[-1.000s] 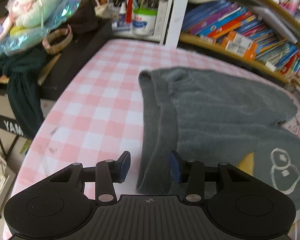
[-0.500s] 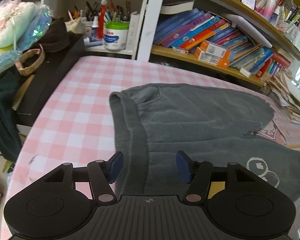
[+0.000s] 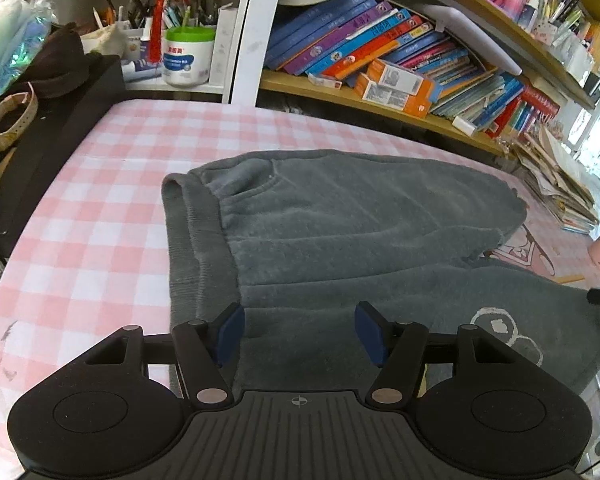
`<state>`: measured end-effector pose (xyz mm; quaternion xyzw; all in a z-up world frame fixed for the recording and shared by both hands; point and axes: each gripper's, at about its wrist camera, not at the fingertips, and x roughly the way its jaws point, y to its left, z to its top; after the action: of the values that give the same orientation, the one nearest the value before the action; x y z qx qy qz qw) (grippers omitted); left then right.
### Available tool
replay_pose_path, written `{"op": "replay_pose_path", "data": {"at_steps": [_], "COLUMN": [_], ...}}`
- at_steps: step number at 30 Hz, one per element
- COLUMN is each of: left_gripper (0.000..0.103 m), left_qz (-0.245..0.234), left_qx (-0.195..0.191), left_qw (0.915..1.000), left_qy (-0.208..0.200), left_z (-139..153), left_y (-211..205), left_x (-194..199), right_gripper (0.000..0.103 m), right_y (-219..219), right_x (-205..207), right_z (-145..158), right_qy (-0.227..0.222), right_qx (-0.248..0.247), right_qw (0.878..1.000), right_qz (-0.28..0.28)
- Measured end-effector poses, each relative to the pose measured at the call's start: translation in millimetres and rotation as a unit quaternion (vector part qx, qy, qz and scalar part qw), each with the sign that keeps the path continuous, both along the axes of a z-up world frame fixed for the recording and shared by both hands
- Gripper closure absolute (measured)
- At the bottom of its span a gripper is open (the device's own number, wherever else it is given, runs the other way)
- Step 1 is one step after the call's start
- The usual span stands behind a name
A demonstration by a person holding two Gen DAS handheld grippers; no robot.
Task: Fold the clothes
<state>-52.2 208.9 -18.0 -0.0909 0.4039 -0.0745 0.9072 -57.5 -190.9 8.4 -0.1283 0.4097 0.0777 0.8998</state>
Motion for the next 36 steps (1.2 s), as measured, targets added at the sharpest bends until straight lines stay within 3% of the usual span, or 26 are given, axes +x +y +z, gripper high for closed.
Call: {"op": "replay_pose_path", "data": {"at_steps": [9,19,27,36], "left_gripper": [0.037,0.029,0.028,0.028], "left_qz": [0.036,0.043,0.048,0.019], "left_qx": [0.027,0.092,0.151,0.171], "left_qw": [0.9989,0.9948,0.987,0.985], "left_qy": [0.011,0.006,0.024,0.009], "left_z": [3.2,15.8,2.1,-5.0], "left_y": [-23.7,-46.3,-40.8,-53.8], "left_x": [18.2,73.4,130.9,178.8], "right_gripper": [0.033,0.033,0.035,0.04], "right_y": [-30.4,-76.4,-64.2,-43.4], "right_x": [70.0,203.2,280.6,319.8], "right_z": [1.1,-14.4,-33.9,-51.5], "right_qy": [-0.006,-0.001,0.009,0.016], "right_qx": [-0.013,-0.008,-0.007,0.018], "right_qw": [0.998,0.993,0.981,0.973], "right_qz": [0.058,0.119,0.196,0.228]}}
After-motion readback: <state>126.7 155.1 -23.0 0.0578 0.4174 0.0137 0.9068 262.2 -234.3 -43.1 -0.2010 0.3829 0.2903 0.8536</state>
